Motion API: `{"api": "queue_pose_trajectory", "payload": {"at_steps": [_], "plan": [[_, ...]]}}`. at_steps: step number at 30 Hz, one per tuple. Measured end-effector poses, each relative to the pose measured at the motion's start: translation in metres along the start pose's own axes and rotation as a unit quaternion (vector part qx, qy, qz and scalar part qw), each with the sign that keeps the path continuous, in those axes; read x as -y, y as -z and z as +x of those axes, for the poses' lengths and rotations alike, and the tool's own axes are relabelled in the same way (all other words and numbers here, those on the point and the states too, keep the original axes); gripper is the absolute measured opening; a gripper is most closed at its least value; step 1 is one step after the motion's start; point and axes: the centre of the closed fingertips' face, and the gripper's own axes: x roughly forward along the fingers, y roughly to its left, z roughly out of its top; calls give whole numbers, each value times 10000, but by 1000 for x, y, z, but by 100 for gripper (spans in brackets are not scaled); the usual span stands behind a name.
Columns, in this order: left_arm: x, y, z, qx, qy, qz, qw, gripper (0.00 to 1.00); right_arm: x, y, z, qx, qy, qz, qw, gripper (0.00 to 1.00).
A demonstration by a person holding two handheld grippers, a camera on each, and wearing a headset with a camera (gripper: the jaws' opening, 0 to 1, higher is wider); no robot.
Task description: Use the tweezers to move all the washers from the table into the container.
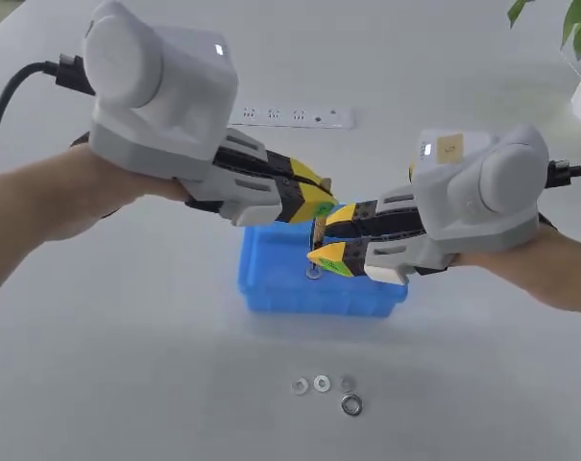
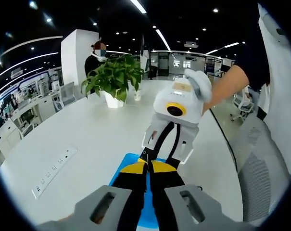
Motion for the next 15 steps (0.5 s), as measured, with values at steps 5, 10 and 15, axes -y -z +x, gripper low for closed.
{"api": "queue_pose_trajectory", "payload": {"at_steps": [5, 10, 15], "plan": [[-4, -2, 0, 4, -35, 18, 10000, 6, 3, 3, -2, -25, 78, 52, 10000, 22], [-6, -6, -1, 40, -72, 32, 10000, 6, 4, 4, -8, -12, 162, 116, 9998, 24], [-7, -8, -8, 46, -127, 62, 9999, 6, 7, 4, -20, 64, 312, 231, 9992, 28]]}}
